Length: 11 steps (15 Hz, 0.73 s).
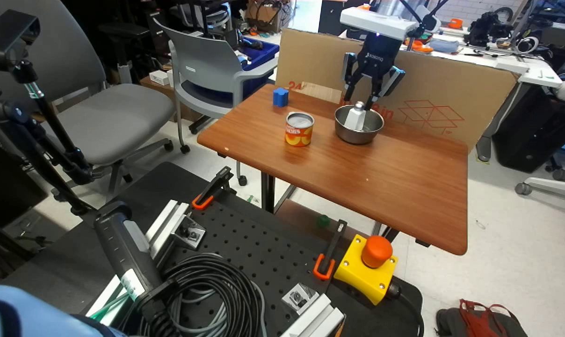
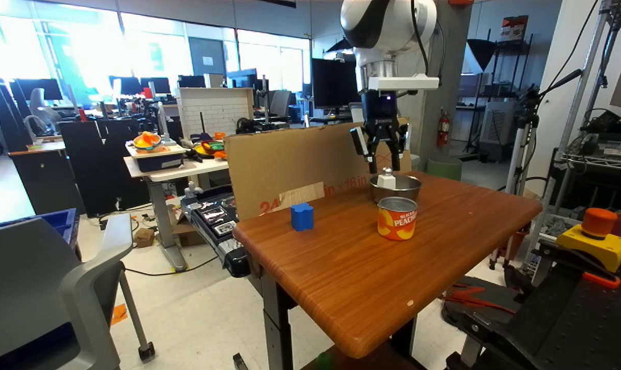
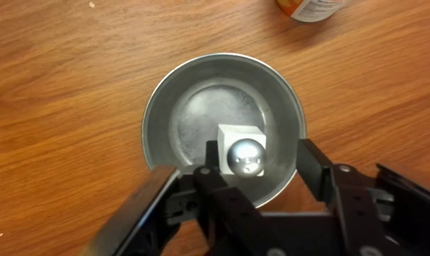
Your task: Put the salt shaker in the pot
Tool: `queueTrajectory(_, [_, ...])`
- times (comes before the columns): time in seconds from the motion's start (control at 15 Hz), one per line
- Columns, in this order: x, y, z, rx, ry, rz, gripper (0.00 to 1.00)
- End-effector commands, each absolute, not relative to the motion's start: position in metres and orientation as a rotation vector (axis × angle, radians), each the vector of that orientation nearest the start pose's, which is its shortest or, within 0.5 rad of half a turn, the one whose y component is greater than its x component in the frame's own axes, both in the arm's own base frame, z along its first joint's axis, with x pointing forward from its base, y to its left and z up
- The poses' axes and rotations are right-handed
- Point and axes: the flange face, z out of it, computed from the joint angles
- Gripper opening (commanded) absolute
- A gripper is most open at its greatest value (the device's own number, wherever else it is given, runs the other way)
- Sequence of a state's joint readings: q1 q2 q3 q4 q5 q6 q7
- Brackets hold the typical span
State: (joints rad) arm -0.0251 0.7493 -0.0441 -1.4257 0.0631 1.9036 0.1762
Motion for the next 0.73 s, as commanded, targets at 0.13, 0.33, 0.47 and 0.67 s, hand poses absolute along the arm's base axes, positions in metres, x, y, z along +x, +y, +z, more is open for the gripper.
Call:
queueTrajectory(0.13, [0.684, -0.03, 0.267, -3.103, 0.296, 0.382, 1.0])
queueTrajectory(0.33, [0.665, -0.025, 0.305, -3.178, 0.203, 0.266, 1.0])
queueTrajectory(0.47, [0.648, -0.027, 0.329, -3.227, 0.164, 0.162, 1.0])
queueTrajectory(0.67, [0.661, -0.025, 0.328, -3.208, 0.201, 0.193, 1.0])
